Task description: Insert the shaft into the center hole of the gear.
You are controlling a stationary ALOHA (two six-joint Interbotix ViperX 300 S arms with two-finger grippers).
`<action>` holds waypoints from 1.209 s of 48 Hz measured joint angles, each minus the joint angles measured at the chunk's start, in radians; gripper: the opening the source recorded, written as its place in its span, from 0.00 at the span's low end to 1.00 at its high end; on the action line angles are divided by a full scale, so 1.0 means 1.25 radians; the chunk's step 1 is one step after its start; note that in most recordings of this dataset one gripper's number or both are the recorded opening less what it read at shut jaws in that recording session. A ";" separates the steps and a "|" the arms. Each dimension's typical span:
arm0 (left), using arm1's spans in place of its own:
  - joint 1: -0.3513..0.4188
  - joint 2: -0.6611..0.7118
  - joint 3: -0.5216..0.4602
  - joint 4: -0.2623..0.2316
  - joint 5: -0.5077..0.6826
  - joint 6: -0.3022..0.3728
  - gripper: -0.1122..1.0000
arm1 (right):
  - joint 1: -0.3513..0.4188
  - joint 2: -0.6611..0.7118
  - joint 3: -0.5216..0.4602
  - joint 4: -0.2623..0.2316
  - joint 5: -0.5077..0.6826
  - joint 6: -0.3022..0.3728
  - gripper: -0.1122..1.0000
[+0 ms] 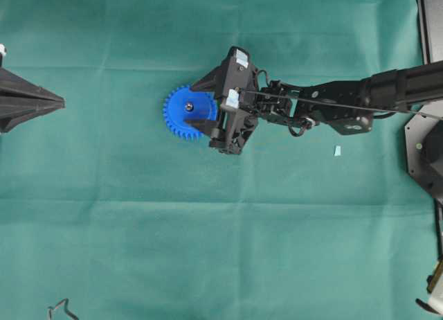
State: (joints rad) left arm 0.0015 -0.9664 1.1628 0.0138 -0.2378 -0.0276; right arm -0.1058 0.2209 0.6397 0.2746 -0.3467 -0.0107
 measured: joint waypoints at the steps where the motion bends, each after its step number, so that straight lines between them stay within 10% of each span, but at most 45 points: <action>1: 0.000 -0.001 0.000 0.000 0.000 0.000 0.10 | 0.001 -0.007 0.000 0.001 0.002 -0.002 0.92; 30: 0.001 0.000 0.000 0.000 0.007 0.000 0.10 | 0.001 -0.261 0.017 -0.012 0.136 -0.054 0.91; 58: 0.001 -0.001 0.000 0.000 0.006 0.000 0.10 | 0.001 -0.574 0.237 -0.016 0.129 -0.056 0.91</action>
